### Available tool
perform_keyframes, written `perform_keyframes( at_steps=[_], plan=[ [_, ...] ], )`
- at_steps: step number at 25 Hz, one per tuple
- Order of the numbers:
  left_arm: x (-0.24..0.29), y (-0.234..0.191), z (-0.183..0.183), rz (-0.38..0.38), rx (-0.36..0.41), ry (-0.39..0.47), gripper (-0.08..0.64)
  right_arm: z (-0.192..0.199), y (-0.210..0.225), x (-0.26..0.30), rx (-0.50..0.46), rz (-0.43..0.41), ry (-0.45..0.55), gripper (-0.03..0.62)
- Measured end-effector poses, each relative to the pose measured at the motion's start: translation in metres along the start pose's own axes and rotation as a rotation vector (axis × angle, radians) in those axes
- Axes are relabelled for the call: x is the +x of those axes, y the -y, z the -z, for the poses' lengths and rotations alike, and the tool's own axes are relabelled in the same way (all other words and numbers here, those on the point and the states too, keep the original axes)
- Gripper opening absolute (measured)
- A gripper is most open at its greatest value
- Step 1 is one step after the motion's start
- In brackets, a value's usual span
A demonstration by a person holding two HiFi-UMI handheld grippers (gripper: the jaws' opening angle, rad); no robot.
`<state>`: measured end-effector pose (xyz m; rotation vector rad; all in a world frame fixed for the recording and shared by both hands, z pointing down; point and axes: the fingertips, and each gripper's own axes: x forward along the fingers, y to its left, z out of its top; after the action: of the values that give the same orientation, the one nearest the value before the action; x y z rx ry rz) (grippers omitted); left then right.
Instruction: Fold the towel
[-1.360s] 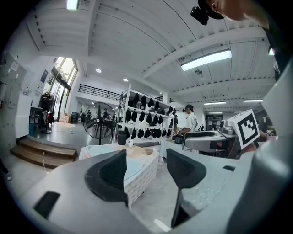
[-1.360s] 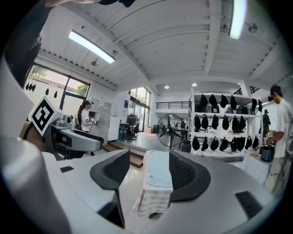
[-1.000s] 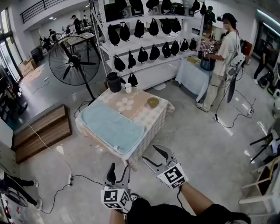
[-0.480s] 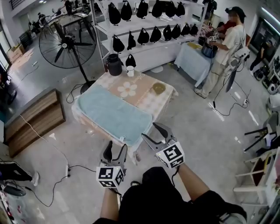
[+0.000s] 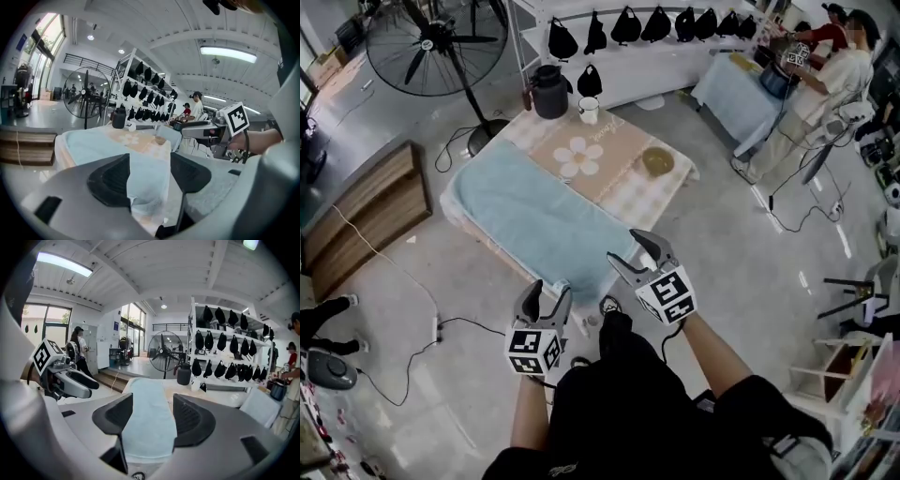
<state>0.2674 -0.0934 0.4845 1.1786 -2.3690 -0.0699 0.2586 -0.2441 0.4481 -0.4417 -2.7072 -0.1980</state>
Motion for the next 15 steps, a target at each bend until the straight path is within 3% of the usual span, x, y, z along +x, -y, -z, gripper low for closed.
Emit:
perform_keyframes(
  at_steps=[6, 11, 15],
  plan=[
    [0.066, -0.013, 0.033, -0.075, -0.112, -0.113, 0.254, 0.060, 0.054, 0.048, 0.033, -0.109, -0.129, 0.245],
    [0.090, -0.012, 0.080, -0.097, -0.134, -0.247, 0.255, 0.114, 0.080, 0.081, 0.109, -0.195, -0.228, 0.245],
    [0.095, -0.003, 0.123, -0.036, -0.110, -0.409, 0.253, 0.157, 0.094, 0.098, 0.165, -0.216, -0.325, 0.244]
  ],
)
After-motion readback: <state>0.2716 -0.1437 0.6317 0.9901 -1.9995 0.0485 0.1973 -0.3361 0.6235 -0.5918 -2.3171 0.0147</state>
